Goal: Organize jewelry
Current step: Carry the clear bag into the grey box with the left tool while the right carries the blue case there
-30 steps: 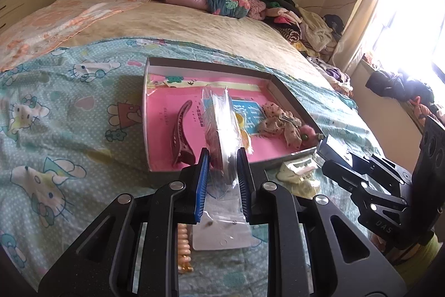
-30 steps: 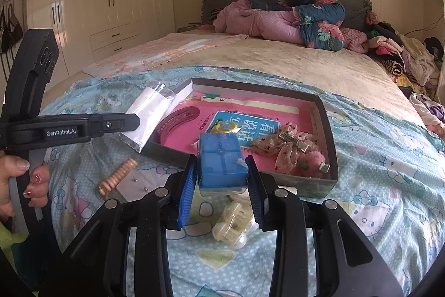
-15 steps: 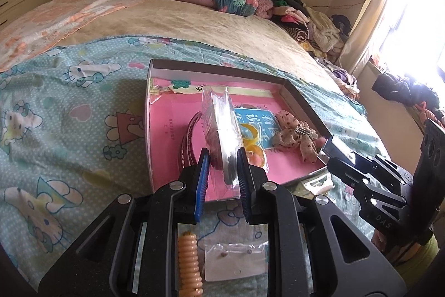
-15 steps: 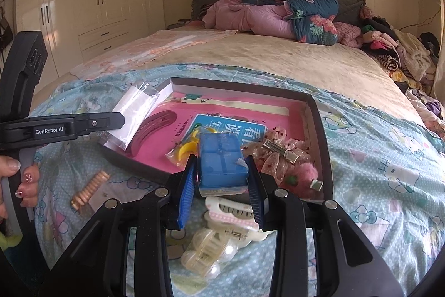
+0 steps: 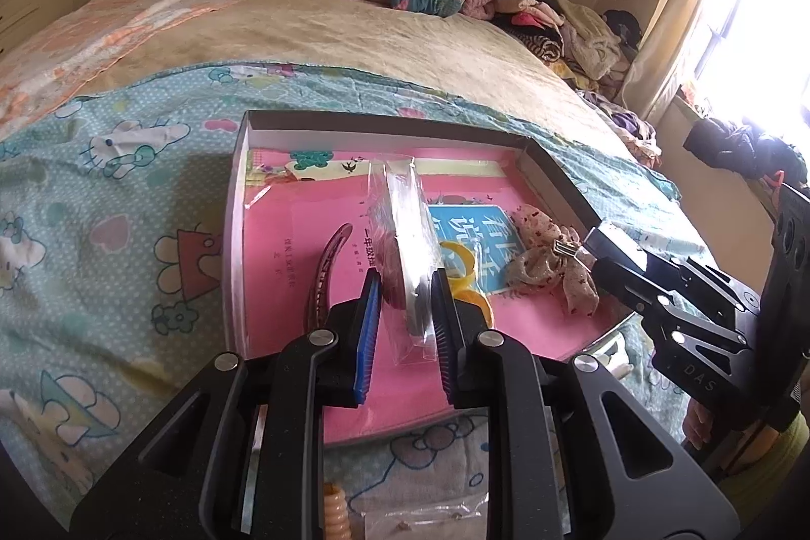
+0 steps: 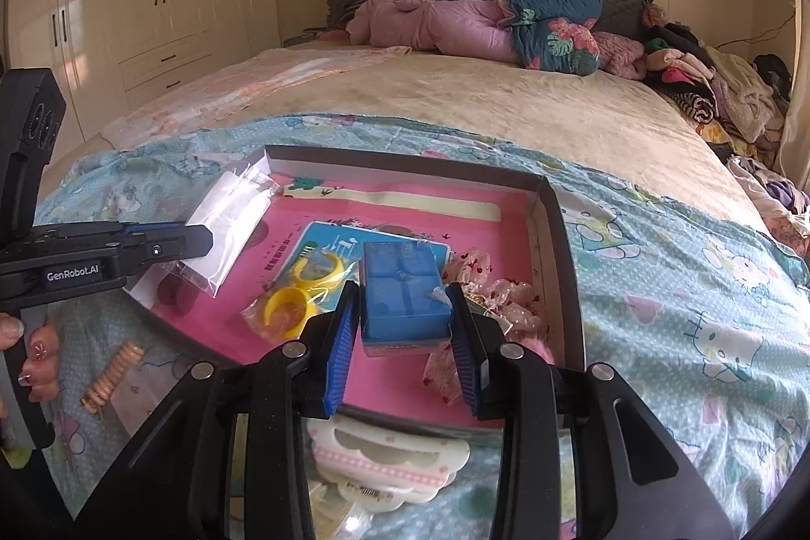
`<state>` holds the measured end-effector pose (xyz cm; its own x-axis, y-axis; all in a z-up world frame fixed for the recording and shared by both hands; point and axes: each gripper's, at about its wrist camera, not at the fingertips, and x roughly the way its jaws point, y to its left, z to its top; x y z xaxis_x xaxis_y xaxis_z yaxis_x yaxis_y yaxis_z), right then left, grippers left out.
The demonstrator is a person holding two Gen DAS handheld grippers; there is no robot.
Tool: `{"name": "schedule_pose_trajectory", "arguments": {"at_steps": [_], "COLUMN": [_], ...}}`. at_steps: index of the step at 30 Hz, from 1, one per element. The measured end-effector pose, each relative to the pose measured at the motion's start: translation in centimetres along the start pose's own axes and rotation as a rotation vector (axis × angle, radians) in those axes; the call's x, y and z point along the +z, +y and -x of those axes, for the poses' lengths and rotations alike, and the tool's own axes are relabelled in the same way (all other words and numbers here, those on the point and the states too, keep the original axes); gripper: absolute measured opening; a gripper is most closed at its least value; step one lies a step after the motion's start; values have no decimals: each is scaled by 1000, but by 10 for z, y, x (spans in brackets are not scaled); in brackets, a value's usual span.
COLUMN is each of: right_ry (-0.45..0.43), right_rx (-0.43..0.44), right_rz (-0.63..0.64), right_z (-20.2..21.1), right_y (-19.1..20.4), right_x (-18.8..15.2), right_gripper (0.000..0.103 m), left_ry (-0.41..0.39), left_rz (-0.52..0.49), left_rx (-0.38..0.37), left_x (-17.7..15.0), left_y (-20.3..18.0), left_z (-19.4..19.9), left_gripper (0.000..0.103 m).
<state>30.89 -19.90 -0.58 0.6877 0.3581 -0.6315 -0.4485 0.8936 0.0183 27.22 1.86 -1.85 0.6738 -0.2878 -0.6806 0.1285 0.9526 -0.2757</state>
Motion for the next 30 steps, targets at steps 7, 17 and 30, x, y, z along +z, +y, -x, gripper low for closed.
{"name": "schedule_pose_trajectory", "arguments": {"at_steps": [7,17,30], "right_ry": [26,71,134], "right_rx": [-7,11,21], "right_rz": [5,12,3], "right_z": [-21,-51,-68], "right_y": [-4,1,5], "right_x": [8,18,9], "right_gripper": [33,33,34], "left_ry": [20,44,62], "left_rz": [-10,-12,-5], "left_rx": [7,23,31], "left_x": [3,-1,-2], "left_y": [-1,2,6], "left_z": [-15,-26,-35], "left_gripper": [13,13,14]}}
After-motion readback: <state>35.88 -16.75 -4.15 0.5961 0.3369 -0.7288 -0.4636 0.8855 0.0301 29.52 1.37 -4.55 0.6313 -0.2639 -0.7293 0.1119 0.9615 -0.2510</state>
